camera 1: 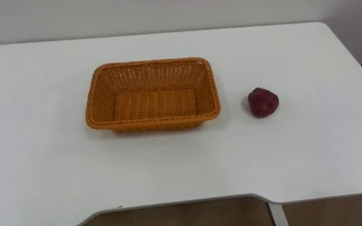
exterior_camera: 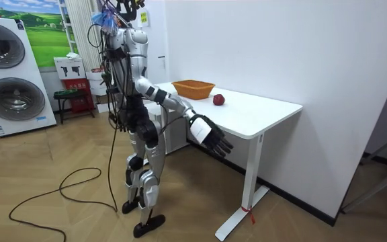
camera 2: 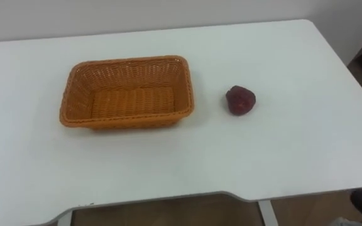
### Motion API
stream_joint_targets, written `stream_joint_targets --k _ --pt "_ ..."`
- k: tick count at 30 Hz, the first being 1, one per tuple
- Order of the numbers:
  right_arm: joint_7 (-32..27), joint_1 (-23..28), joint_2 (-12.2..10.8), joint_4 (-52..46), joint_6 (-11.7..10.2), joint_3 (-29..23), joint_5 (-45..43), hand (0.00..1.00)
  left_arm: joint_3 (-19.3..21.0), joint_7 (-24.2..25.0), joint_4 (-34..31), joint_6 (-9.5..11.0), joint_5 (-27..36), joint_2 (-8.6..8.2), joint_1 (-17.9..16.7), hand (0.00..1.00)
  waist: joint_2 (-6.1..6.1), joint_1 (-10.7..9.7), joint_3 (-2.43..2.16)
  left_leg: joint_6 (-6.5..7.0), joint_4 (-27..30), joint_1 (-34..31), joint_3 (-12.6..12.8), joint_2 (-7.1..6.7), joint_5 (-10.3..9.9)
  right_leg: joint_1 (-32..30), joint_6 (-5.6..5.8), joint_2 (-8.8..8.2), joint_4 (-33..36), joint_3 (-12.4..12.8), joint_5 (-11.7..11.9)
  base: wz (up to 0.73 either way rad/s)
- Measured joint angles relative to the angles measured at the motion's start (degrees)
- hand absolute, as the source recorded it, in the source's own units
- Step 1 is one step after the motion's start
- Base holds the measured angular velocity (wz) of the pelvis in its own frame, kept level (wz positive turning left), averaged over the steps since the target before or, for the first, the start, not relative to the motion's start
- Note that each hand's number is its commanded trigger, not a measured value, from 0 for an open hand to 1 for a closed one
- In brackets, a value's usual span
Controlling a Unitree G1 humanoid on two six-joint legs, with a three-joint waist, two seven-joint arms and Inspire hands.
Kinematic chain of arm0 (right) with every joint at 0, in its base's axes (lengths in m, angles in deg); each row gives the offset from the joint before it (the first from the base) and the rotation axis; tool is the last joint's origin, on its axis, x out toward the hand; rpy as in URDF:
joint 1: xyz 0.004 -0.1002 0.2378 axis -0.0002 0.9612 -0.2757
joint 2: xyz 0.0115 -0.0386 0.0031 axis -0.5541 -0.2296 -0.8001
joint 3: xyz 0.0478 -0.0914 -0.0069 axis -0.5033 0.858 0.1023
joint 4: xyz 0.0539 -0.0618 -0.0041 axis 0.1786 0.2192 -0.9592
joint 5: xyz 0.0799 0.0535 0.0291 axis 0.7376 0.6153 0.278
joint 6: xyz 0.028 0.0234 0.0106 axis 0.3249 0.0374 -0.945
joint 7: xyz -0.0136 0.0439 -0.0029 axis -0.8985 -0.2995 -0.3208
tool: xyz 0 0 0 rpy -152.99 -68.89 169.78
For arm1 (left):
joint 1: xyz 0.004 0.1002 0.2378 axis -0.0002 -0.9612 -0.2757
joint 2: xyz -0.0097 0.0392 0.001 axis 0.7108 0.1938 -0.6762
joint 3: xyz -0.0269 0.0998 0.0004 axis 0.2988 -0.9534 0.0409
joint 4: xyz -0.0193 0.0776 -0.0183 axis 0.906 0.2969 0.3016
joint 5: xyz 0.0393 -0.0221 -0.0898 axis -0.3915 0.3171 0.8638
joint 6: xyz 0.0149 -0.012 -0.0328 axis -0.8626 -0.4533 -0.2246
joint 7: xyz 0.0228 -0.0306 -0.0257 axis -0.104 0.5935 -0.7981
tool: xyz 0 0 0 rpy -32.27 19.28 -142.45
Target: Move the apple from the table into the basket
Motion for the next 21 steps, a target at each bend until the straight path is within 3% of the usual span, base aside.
stream_joint_targets --k 2,5,8,12,16,21 --pt "-1.6 0.2 0.5 -11.9 -1.5 2.3 -6.3 0.00 -1.5 -0.1 -0.4 0.0 0.0 0.31 0.2 0.00 0.09 0.2 0.00 0.00 0.1 -0.4 0.5 0.16 0.0 -0.8 0.02 0.08 0.6 0.3 0.0 -0.13" --pt "-2.0 -1.6 3.2 -17.9 -6.0 7.0 -14.2 0.00 -4.2 -0.2 -0.5 1.2 0.0 0.82 0.6 0.00 0.08 0.5 -0.17 -0.01 0.8 -0.3 0.3 0.29 0.0 -0.5 -0.03 0.15 0.4 -0.1 0.0 0.05" --pt "-0.8 -1.9 2.9 -19.5 -7.6 9.7 -20.5 0.00 -6.7 0.0 -0.4 1.6 -0.1 0.69 0.2 0.00 -0.09 2.1 -0.15 -0.03 1.0 -0.1 0.3 0.40 0.0 -0.3 -0.06 0.19 0.4 -0.3 0.2 0.04" --pt "2.2 -1.9 2.8 -19.9 -7.7 13.5 -24.4 0.00 -7.3 0.4 -0.4 1.5 -0.5 0.42 -0.2 0.00 0.60 3.2 0.03 0.00 0.6 -1.0 0.0 0.43 0.0 -0.6 0.02 0.17 0.6 -0.3 0.7 -0.01" --pt "7.5 -1.9 3.2 -19.9 -7.6 17.0 -24.9 0.00 -7.5 0.8 -0.5 1.5 0.0 0.46 -0.1 0.00 1.10 3.4 -0.14 0.04 0.5 -1.0 -0.3 0.40 0.1 -0.7 0.03 0.18 0.6 -0.5 0.7 0.02" --pt "13.3 -1.9 3.5 -19.8 -7.5 19.7 -24.8 0.00 -7.5 0.9 -0.7 1.5 0.1 0.48 0.2 0.00 0.64 3.6 -0.16 -0.12 0.0 -1.1 -0.3 0.36 0.7 -1.3 0.02 0.18 0.5 -0.7 0.7 0.02"
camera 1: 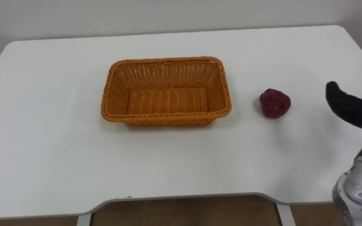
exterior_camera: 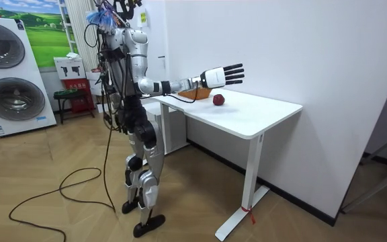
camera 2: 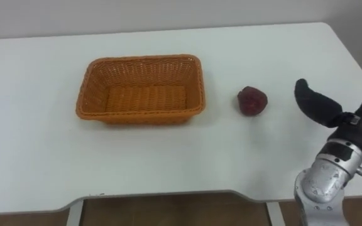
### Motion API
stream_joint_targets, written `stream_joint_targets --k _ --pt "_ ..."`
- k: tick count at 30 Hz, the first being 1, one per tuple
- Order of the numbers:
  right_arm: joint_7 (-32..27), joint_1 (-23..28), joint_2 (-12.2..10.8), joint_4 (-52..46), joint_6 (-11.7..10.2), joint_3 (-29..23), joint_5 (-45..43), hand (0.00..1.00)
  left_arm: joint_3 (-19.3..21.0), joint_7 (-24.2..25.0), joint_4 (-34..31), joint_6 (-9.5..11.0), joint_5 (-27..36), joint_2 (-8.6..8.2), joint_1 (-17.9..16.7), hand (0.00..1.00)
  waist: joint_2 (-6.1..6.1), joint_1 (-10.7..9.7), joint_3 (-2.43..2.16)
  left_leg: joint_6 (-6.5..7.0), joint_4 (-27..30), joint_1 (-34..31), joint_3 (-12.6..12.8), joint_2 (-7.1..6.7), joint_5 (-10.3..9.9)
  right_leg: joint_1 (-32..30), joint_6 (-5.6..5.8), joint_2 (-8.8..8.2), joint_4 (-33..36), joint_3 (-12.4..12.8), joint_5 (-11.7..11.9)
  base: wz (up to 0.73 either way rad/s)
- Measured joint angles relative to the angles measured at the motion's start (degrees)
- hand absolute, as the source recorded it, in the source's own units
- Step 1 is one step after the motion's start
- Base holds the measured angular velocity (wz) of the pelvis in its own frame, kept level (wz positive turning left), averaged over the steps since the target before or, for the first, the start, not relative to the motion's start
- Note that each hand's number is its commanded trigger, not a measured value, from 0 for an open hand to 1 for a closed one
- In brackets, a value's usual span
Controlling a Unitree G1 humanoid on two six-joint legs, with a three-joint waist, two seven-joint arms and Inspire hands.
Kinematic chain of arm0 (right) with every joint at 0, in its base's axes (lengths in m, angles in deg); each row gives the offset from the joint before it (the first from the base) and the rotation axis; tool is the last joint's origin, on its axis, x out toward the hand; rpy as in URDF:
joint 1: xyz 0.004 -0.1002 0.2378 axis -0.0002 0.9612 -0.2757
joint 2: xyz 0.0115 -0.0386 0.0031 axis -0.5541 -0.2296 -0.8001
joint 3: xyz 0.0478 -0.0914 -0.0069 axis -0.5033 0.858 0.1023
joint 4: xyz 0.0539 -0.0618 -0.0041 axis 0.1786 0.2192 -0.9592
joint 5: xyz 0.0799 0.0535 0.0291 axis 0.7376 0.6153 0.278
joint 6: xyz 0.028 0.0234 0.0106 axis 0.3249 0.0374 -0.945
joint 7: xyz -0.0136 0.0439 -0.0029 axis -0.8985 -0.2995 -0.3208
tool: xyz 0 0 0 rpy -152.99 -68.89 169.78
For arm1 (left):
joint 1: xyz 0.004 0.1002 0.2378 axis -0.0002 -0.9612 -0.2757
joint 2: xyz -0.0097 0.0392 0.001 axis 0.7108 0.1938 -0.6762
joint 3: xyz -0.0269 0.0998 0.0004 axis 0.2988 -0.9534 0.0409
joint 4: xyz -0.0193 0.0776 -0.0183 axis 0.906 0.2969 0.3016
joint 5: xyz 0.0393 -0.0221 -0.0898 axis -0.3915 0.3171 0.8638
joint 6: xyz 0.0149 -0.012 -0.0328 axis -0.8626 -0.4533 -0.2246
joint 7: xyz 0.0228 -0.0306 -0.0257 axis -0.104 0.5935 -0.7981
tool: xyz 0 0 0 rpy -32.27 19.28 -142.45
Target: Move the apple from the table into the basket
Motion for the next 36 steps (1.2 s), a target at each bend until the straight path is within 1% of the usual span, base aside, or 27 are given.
stream_joint_targets --k 2,3,5,6,7,8,10,12,14,18,25,28,29,31,34,36 --pt "2.6 0.0 0.0 0.2 0.1 1.9 0.1 0.00 0.0 0.0 0.1 0.0 0.0 0.03 0.4 0.00 -0.79 -0.1 0.15 -0.03 0.0 0.1 0.0 0.01 0.2 0.0 0.00 0.02 0.0 0.0 0.0 0.00" --pt "3.3 0.0 0.0 0.4 0.1 2.4 0.3 0.00 0.0 0.0 0.1 0.0 0.0 0.03 0.6 0.00 -1.11 -0.1 0.13 -0.04 0.0 0.1 -0.1 0.01 0.2 0.0 -0.01 0.02 -0.1 0.0 0.0 0.00" --pt "6.6 0.0 0.0 2.1 0.1 3.5 1.4 0.00 0.0 0.2 0.4 0.1 0.0 0.12 1.2 0.00 -2.39 0.1 -0.12 -0.04 -0.1 0.1 -0.3 -0.08 0.2 0.3 -0.09 -0.06 -0.9 -0.2 0.1 0.04" --pt "7.5 0.0 0.0 2.7 0.1 3.6 1.4 0.00 0.0 0.3 0.4 0.2 -0.1 0.16 1.3 0.00 -2.60 0.2 -0.21 -0.04 -0.1 0.1 -0.3 -0.12 0.2 0.5 -0.11 -0.11 -1.1 -0.3 0.1 0.05" --pt "9.0 -0.2 0.0 3.9 0.1 3.6 1.4 0.00 0.0 0.5 0.3 0.3 -0.1 0.21 1.3 0.00 -2.84 0.6 -0.13 -0.04 -0.1 0.4 -0.4 -0.18 0.2 1.0 -0.07 -0.19 -1.3 -0.5 0.1 0.06" --pt "10.4 -0.1 0.0 4.9 0.1 3.6 1.5 0.00 0.0 0.6 0.3 0.3 -0.2 0.34 1.3 0.00 -3.07 0.6 -0.20 -0.03 0.0 0.5 -0.6 -0.28 0.2 1.1 -0.05 -0.27 -1.5 -0.8 0.2 0.07" --pt "12.3 -0.2 0.1 6.1 0.1 3.5 2.1 0.00 0.0 1.3 0.2 0.3 -0.4 0.65 1.2 0.00 -3.12 0.9 -0.10 -0.03 0.0 0.5 -0.8 -0.31 0.2 1.6 0.01 -0.28 -2.0 -0.9 0.4 0.05" --pt "14.0 -0.2 0.1 6.8 0.1 3.5 2.5 0.00 0.0 1.7 0.2 0.3 -0.6 0.87 1.1 0.00 -2.90 1.0 0.08 -0.02 0.0 0.5 -0.9 -0.33 0.2 1.7 0.02 -0.29 -2.0 -1.0 0.4 0.04" --pt "15.9 -0.2 0.1 6.8 0.1 3.5 2.5 0.00 0.0 2.3 0.2 0.3 -0.8 1.16 1.0 0.00 -2.34 1.0 0.41 -0.01 0.1 0.4 -1.2 -0.33 0.2 1.7 0.02 -0.27 -1.9 -1.2 0.4 0.05" --pt "17.8 -0.2 0.1 7.4 0.1 3.5 2.4 0.00 0.1 2.9 0.2 0.2 -2.0 1.50 1.0 0.00 -1.88 1.1 0.35 -0.01 0.1 0.3 -1.6 -0.32 0.2 1.8 0.01 -0.25 -1.8 -1.7 0.4 0.06" --pt "20.3 -1.5 0.2 10.6 0.1 3.5 2.9 0.00 0.1 4.0 0.4 0.1 -2.1 1.52 1.0 0.00 -2.01 1.5 0.29 -0.01 0.2 0.4 -1.7 -0.35 0.2 2.0 0.00 -0.27 -1.8 -1.7 0.4 0.00" --pt "21.8 -2.1 1.1 12.1 0.1 3.5 4.2 0.00 0.1 4.3 0.4 0.1 -2.1 1.52 1.3 0.00 -1.89 1.6 0.34 -0.01 0.3 0.4 -1.7 -0.34 0.2 2.0 0.00 -0.30 -1.8 -1.8 0.4 0.00" --pt "22.3 -2.8 1.7 13.6 0.1 3.6 4.5 0.00 0.1 4.3 0.4 0.1 -2.1 1.52 1.3 0.00 -1.82 1.6 0.39 0.00 0.4 0.3 -1.7 -0.34 0.2 2.0 0.00 -0.32 -1.8 -1.9 0.4 0.00" --pt "22.6 -3.7 2.1 15.7 0.1 3.6 4.6 0.00 0.1 4.5 0.4 0.1 -2.1 1.52 1.3 0.00 -1.77 1.6 0.42 0.00 0.6 0.2 -1.7 -0.34 0.2 2.0 0.00 -0.34 -1.8 -1.9 0.4 0.00" --pt "24.7 -4.2 2.4 16.8 0.1 3.5 4.7 0.00 0.1 5.3 0.3 0.1 -2.1 1.53 1.2 0.00 -1.54 1.4 0.56 0.00 0.7 0.0 -1.7 -0.33 0.2 2.0 0.00 -0.39 -1.8 -2.3 0.4 0.03" --pt "26.1 -5.0 2.4 18.1 0.6 3.3 4.7 0.00 0.2 5.6 0.2 0.1 -2.1 1.53 1.2 0.00 -1.52 1.4 0.56 0.01 0.8 -0.2 -1.7 -0.33 0.2 2.0 -0.01 -0.42 -1.8 -2.6 0.4 0.05"
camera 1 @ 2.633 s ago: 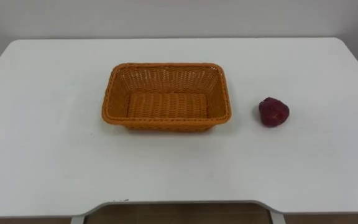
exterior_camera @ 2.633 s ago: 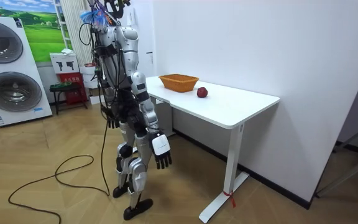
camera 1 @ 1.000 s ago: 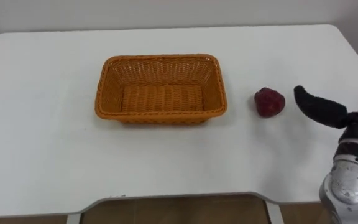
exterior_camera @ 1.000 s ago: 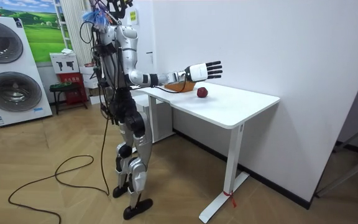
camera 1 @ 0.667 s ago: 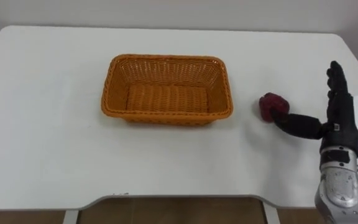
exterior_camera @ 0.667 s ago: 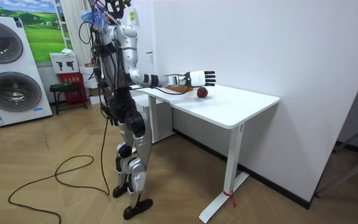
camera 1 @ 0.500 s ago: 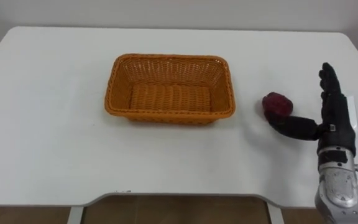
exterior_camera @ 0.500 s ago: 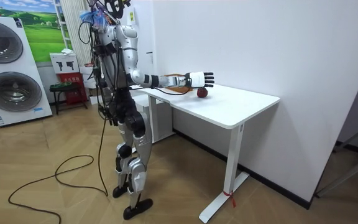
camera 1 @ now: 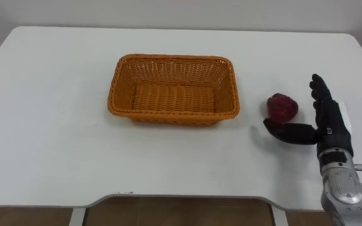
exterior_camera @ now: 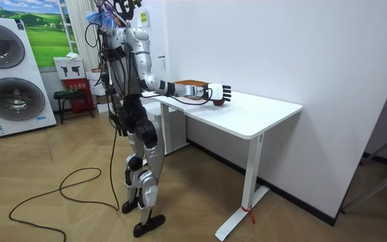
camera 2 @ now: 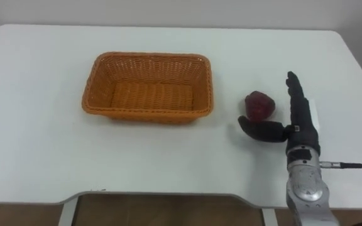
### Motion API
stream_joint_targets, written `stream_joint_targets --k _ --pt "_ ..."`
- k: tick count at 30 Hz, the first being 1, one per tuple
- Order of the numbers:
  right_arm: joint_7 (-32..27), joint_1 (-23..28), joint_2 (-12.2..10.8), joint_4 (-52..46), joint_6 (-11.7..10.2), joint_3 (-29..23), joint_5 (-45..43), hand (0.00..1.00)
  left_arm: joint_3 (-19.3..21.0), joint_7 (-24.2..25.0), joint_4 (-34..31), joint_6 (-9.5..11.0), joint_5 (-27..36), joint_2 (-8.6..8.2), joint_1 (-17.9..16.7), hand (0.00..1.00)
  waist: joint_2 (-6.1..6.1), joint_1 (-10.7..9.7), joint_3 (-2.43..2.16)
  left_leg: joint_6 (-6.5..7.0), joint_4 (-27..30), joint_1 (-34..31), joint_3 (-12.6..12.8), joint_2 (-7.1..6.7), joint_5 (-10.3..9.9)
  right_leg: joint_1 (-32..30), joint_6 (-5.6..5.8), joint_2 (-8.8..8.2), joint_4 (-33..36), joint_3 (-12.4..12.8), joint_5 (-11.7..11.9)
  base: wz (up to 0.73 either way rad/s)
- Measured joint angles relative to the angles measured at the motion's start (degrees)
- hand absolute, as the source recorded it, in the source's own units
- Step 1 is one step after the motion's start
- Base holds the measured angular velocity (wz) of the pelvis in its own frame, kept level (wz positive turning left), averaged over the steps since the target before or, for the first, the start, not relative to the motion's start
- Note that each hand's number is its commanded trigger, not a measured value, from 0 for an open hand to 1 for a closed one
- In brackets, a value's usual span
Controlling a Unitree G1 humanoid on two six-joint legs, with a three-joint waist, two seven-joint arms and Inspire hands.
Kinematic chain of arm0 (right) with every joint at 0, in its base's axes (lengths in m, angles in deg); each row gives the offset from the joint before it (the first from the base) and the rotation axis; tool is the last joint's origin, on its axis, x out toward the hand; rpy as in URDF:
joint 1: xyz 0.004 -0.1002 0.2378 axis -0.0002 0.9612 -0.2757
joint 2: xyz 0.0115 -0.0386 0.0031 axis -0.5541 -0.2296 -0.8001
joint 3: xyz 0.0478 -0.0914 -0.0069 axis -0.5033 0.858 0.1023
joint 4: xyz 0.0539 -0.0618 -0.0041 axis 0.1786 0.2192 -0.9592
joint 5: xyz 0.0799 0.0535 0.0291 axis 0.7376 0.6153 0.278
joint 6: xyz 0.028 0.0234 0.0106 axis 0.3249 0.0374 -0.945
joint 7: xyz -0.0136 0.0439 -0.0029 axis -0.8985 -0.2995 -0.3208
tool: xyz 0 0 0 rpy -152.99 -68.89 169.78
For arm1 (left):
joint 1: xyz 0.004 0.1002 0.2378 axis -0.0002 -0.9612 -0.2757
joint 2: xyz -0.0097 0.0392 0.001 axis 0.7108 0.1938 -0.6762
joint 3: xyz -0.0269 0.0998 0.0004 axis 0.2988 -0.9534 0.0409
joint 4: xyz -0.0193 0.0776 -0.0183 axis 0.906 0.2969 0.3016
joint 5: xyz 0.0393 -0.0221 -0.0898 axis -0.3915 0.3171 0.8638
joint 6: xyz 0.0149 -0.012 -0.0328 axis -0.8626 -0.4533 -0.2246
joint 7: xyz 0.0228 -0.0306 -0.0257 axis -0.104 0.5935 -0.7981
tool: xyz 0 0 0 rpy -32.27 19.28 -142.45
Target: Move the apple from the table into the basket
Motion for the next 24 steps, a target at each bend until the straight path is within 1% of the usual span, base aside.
stream_joint_targets --k 1,3,7,12,15,17,18,20,21,23,24 --pt "0.8 -0.4 0.0 0.3 0.4 -0.1 0.1 0.00 0.0 0.1 0.0 0.0 0.0 0.00 0.0 0.00 0.00 0.0 0.00 0.00 0.1 -0.1 -0.1 0.00 0.0 0.0 -0.01 0.00 0.0 -0.1 0.0 0.06" --pt "1.8 -1.3 0.2 1.8 0.4 -0.1 0.6 0.00 0.0 0.4 0.0 0.0 0.0 0.00 0.0 0.00 -0.03 0.0 -0.03 0.00 0.2 -0.2 -0.4 -0.03 0.0 0.0 -0.01 -0.04 0.1 -0.4 0.0 0.08" --pt "4.3 -3.3 1.6 6.2 0.6 -0.4 2.2 0.00 0.1 1.2 -0.1 0.0 -0.2 0.07 0.1 0.00 -0.20 0.1 -0.20 0.04 0.3 -0.4 -0.9 -0.06 0.0 0.2 -0.01 -0.10 0.0 -1.1 0.0 0.07" --pt "6.3 -4.3 2.1 8.5 0.7 -0.6 2.2 0.00 0.6 3.0 -0.1 0.0 -0.9 0.12 -0.2 0.00 -0.33 0.1 -0.18 0.03 0.2 0.4 -1.5 -0.06 0.0 0.8 -0.01 -0.11 -0.2 -1.4 0.0 0.01" --pt "7.4 -5.2 2.5 10.6 0.7 -0.6 2.2 0.00 0.6 3.9 -0.1 0.0 -1.3 0.15 -0.3 0.00 -0.65 0.3 -0.25 0.03 0.2 0.6 -1.6 -0.05 0.0 1.1 -0.01 -0.12 -0.2 -1.6 0.0 0.00" --pt "7.6 -5.8 3.3 11.9 0.7 -0.6 1.4 0.00 0.7 4.5 -0.2 0.0 -1.9 0.19 -0.3 0.00 -1.06 0.4 -0.38 0.03 0.2 0.7 -1.6 -0.06 0.0 1.3 -0.01 -0.12 -0.2 -1.6 0.0 0.00" --pt "7.6 -6.0 3.5 12.4 0.7 -0.6 0.8 0.00 0.8 4.5 -0.2 0.0 -2.1 0.21 -0.3 0.00 -1.15 0.6 -0.37 0.03 0.2 0.8 -1.6 -0.07 0.0 1.3 -0.01 -0.11 -0.2 -1.6 0.0 0.00" --pt "8.0 -6.2 4.2 13.2 1.5 -0.6 -0.5 0.00 0.7 4.6 -0.2 -0.1 -2.5 0.26 -0.3 0.00 -1.50 1.3 -0.41 0.03 0.4 0.8 -1.6 -0.06 0.0 1.4 -0.02 -0.10 -0.2 -1.6 0.0 0.00" --pt "8.1 -6.2 4.2 13.2 1.5 -0.6 -0.6 0.42 0.7 4.6 -0.2 -0.2 -2.5 0.26 -0.3 0.00 -1.55 1.4 -0.40 0.03 0.4 0.8 -1.6 -0.05 0.0 1.4 -0.02 -0.10 -0.2 -1.6 0.0 0.00" --pt "8.5 -6.2 4.3 13.2 1.9 -0.6 -1.1 1.00 0.7 4.7 -0.2 -0.4 -2.5 0.26 -0.3 0.00 -1.61 1.6 -0.34 0.03 0.8 0.6 -1.7 -0.05 0.0 1.5 -0.05 -0.11 -0.2 -1.6 0.0 0.00" --pt "8.6 -6.2 4.3 13.2 1.9 -0.6 -1.1 1.00 0.7 4.7 -0.2 -0.5 -2.5 0.26 -0.3 0.00 -1.60 1.6 -0.32 0.03 0.9 0.6 -1.8 -0.05 0.0 1.5 -0.05 -0.11 -0.1 -1.6 0.0 0.04"
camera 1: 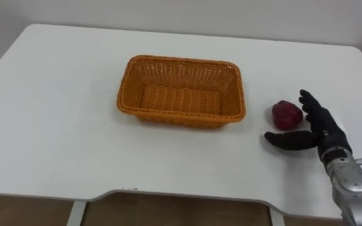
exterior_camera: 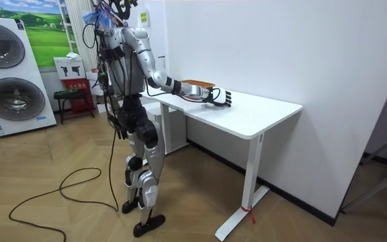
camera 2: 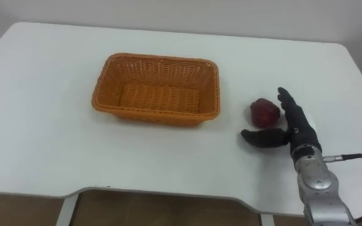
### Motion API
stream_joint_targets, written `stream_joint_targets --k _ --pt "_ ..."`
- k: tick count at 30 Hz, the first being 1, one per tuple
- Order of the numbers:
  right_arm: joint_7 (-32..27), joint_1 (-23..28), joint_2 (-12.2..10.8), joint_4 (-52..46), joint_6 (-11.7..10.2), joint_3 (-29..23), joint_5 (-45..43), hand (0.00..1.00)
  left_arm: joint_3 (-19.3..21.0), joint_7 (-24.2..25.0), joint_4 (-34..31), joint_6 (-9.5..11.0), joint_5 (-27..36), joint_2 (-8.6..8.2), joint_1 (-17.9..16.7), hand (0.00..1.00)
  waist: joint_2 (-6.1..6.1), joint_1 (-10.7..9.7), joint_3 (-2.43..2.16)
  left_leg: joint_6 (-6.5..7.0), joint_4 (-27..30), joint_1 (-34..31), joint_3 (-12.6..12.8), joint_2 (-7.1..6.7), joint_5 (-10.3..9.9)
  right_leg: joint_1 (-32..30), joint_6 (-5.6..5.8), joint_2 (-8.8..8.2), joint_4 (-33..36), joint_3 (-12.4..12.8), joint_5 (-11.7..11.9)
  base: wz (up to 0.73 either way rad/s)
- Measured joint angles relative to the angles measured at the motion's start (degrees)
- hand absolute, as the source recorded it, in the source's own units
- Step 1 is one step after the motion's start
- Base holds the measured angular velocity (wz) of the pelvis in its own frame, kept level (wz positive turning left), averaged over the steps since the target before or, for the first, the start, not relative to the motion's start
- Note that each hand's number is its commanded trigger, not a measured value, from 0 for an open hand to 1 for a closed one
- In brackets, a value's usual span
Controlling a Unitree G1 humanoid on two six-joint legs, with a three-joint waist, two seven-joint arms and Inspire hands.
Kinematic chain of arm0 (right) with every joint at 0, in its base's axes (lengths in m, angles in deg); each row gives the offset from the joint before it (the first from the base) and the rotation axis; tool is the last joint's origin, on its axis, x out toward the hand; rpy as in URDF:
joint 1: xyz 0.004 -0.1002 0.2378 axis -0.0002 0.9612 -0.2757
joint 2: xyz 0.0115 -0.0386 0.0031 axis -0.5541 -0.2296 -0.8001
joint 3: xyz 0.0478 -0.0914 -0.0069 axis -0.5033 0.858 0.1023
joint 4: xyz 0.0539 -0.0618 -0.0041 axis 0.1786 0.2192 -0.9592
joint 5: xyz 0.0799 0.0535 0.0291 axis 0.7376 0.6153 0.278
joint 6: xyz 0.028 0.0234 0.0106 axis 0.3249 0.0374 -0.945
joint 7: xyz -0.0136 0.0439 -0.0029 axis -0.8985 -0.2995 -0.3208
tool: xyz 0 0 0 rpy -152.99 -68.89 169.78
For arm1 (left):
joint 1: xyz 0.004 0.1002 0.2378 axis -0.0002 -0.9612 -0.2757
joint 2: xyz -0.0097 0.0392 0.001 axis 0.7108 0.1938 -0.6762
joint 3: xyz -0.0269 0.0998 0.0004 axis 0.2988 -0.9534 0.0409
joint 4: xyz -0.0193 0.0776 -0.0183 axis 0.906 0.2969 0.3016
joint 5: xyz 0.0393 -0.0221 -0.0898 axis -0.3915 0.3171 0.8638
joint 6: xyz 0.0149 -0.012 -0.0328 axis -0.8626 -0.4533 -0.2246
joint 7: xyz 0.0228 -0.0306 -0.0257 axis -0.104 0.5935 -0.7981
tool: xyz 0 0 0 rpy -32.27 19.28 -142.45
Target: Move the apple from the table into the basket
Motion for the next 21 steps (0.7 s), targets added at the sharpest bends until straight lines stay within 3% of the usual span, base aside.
stream_joint_targets --k 7,21 --pt "0.0 -0.2 1.7 0.0 0.0 0.0 -2.0 1.00 0.0 0.2 0.0 0.0 0.1 0.04 -0.5 0.00 0.01 0.0 0.02 -0.01 0.3 -0.1 -0.2 0.00 0.0 0.2 -0.10 0.04 0.1 -0.3 0.1 0.01" --pt "-0.7 -0.4 1.8 0.3 -0.1 -0.1 -4.1 1.00 0.3 0.2 0.2 0.0 0.0 0.05 -0.6 0.00 -0.01 0.1 -0.01 -0.01 0.2 -0.2 -0.4 -0.03 0.0 0.4 -0.10 0.06 0.1 -0.4 0.1 0.00"
